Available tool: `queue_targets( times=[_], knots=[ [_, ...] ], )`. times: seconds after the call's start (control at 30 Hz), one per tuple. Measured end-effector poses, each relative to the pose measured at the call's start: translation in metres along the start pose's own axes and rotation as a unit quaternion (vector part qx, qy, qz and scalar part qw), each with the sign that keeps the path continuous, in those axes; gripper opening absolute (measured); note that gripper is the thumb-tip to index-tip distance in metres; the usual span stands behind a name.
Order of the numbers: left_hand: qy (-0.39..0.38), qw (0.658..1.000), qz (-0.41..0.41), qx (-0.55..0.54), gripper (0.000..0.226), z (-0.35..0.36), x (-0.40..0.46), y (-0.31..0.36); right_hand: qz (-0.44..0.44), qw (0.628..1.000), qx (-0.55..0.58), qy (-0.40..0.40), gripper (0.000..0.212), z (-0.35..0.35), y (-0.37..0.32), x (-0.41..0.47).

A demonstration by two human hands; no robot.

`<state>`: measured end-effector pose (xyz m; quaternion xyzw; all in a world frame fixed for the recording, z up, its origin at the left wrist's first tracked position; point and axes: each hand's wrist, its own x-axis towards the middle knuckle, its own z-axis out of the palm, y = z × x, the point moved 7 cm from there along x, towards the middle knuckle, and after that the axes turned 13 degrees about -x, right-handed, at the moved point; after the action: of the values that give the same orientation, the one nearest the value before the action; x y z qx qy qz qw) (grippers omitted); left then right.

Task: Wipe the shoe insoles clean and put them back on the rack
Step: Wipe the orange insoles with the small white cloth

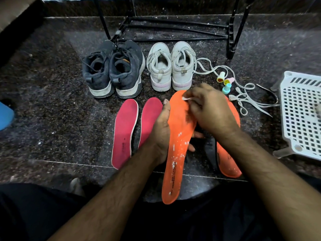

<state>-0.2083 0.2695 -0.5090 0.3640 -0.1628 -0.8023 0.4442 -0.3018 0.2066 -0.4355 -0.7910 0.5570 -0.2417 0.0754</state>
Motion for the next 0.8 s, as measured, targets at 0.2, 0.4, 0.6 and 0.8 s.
queue_targets(
  times=[0.2, 0.4, 0.6, 0.8],
  knots=[
    [0.006, 1.0, 0.012, -0.005, 0.081, 0.0, -0.004, 0.005, -0.084, 0.996, 0.006, -0.035, 0.03, 0.007, -0.023, -0.002],
    [0.011, 1.0, 0.013, 0.0, 0.085, 0.001, -0.002, 0.005, -0.026, 1.0, -0.007, 0.008, 0.027, -0.002, -0.011, -0.003],
    [0.023, 0.999, 0.018, -0.025, 0.079, -0.003, -0.004, 0.006, -0.093, 0.995, 0.029, -0.031, 0.027, 0.005, -0.025, -0.004],
    [0.026, 0.999, 0.018, -0.043, 0.081, -0.004, -0.002, 0.005, -0.119, 0.992, 0.028, -0.04, 0.027, 0.003, -0.04, -0.012]
  ],
)
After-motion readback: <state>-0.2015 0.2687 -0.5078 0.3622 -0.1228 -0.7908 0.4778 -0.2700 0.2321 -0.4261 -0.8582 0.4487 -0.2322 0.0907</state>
